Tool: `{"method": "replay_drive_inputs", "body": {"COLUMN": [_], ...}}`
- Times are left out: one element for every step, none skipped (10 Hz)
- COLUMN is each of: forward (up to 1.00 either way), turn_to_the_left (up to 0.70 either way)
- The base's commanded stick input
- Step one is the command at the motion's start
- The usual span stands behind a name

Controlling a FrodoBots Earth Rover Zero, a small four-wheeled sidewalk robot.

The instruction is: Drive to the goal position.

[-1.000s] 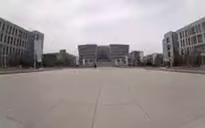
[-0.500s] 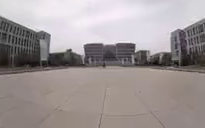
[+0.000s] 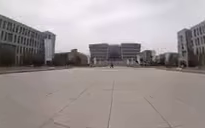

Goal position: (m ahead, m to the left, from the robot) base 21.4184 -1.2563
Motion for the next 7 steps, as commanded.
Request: {"method": "replay_drive_inputs", "body": {"forward": [0.7,0.7,0.7,0.7,0.7,0.7,0.7], "turn_to_the_left": [0.01,0.01,0.01,0.01,0.01,0.01,0.01]}}
